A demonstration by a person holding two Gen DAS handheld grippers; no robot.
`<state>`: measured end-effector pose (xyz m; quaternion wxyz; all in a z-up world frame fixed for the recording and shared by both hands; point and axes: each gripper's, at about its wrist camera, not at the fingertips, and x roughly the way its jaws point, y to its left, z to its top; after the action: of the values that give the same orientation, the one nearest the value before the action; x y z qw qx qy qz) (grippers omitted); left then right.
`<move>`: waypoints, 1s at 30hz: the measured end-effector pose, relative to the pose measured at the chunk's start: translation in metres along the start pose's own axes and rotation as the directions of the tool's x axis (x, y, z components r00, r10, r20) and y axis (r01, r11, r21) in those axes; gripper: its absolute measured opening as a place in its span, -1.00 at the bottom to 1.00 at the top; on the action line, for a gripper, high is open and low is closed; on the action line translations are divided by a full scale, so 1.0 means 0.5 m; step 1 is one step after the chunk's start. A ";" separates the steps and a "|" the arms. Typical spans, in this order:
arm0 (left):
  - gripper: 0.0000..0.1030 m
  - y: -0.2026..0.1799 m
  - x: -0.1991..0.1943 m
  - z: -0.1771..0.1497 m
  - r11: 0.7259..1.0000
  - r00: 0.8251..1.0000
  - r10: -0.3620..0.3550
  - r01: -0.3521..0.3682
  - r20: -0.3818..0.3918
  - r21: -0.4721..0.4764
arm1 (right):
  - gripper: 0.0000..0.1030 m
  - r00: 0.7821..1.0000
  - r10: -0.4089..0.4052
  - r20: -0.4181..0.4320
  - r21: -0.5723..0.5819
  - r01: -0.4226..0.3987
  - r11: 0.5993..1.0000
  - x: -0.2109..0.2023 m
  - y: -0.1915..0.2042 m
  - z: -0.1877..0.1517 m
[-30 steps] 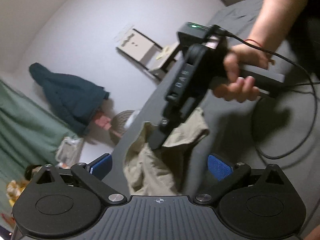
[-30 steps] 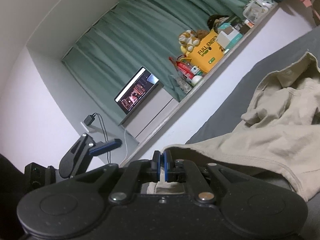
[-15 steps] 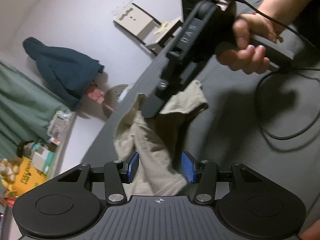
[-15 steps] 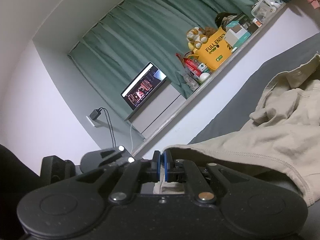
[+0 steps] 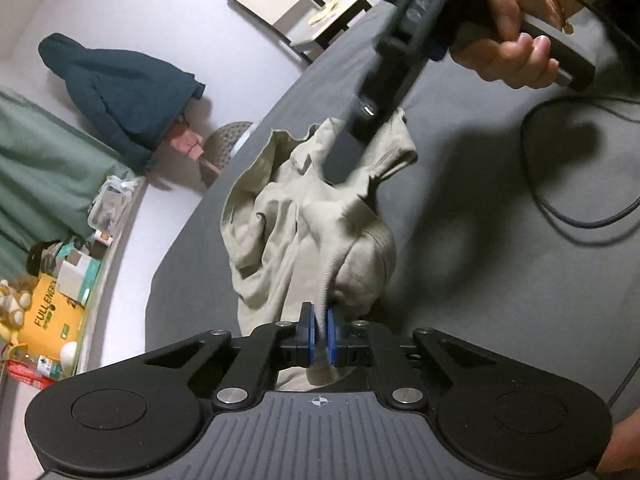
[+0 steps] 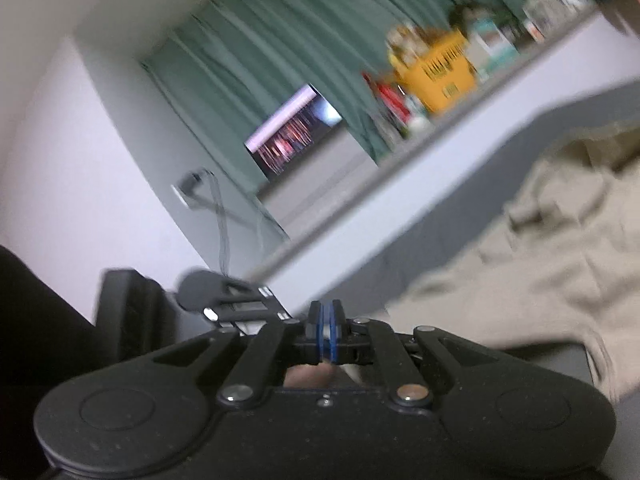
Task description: Fold clothes
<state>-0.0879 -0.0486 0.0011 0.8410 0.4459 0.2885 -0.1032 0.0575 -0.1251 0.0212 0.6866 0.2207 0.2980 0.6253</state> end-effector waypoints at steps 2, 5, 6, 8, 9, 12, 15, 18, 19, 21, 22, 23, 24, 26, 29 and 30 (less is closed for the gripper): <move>-0.88 0.001 -0.001 -0.001 1.000 1.000 0.005 -0.005 -0.002 -0.007 | -0.65 0.997 -0.017 -0.070 -0.010 0.016 1.000 0.012 0.000 -0.005; -0.87 0.010 -0.012 0.002 0.999 1.000 -0.012 0.013 0.023 -0.034 | -0.21 0.993 -0.067 -0.100 -0.048 0.063 0.997 0.018 0.009 -0.017; -0.87 0.008 -0.018 0.002 0.999 0.999 -0.023 0.024 0.038 -0.029 | -0.11 0.993 -0.078 -0.093 -0.045 0.074 0.996 0.020 0.009 -0.022; -0.87 0.002 -0.027 0.001 0.999 0.997 -0.043 0.044 0.060 -0.004 | -0.06 0.996 -0.049 -0.075 0.016 0.051 0.999 0.025 -0.002 -0.029; -0.87 -0.001 -0.031 0.001 0.999 0.996 -0.053 0.053 0.068 0.005 | -0.06 0.997 -0.030 -0.067 0.050 0.034 0.998 0.028 -0.008 -0.033; -0.87 -0.005 -0.041 0.003 0.996 0.991 -0.089 0.088 0.095 0.016 | -0.07 0.999 0.023 -0.032 0.068 -0.020 0.997 0.026 -0.009 -0.037; -0.86 -0.009 -0.044 0.009 0.995 0.989 -0.090 0.086 0.114 0.040 | -0.33 0.996 0.094 -0.003 0.086 -0.094 0.992 0.022 -0.007 -0.038; -0.86 -0.014 -0.039 0.014 0.996 0.991 -0.070 0.064 0.111 0.059 | -0.52 0.990 0.137 0.016 0.113 -0.138 0.984 0.019 -0.011 -0.033; -0.85 -0.016 -0.037 0.016 0.996 0.992 -0.075 0.069 0.106 0.060 | -0.56 0.991 0.133 0.021 0.121 -0.134 0.984 0.019 -0.015 -0.032; -0.72 -0.024 -0.039 0.019 0.994 0.989 -0.087 0.078 0.116 0.079 | -0.57 0.991 0.126 0.036 0.151 -0.130 0.980 0.018 -0.024 -0.029; -0.59 -0.028 -0.041 0.020 0.993 0.988 -0.093 0.082 0.123 0.091 | -0.57 0.991 0.125 0.049 0.170 -0.132 0.977 0.015 -0.029 -0.029; -0.53 -0.030 -0.042 0.021 0.992 0.987 -0.091 0.079 0.129 0.097 | -0.57 0.990 0.125 0.060 0.183 -0.134 0.974 0.013 -0.034 -0.028; -0.36 -0.032 -0.044 0.023 0.992 0.987 -0.086 0.073 0.134 0.100 | -0.57 0.990 0.124 0.068 0.189 -0.135 0.973 0.011 -0.037 -0.026; 0.18 -0.030 -0.047 0.025 0.995 0.986 -0.070 0.057 0.152 0.086 | -0.57 0.990 0.118 0.074 0.193 -0.130 0.972 0.010 -0.040 -0.024; 0.78 -0.025 -0.059 0.025 0.997 0.975 -0.053 0.041 0.215 0.060 | -0.57 0.990 0.114 0.084 0.209 -0.129 0.969 0.010 -0.044 -0.023; 0.78 -0.021 -0.061 0.025 0.998 0.972 -0.058 0.049 0.228 0.047 | -0.57 0.990 0.112 0.087 0.214 -0.128 0.968 0.011 -0.043 -0.023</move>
<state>-0.1123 -0.0676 0.0169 0.8563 0.4401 0.1995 -0.1824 0.0655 -0.1231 -0.0027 0.6295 0.3355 0.3255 0.6206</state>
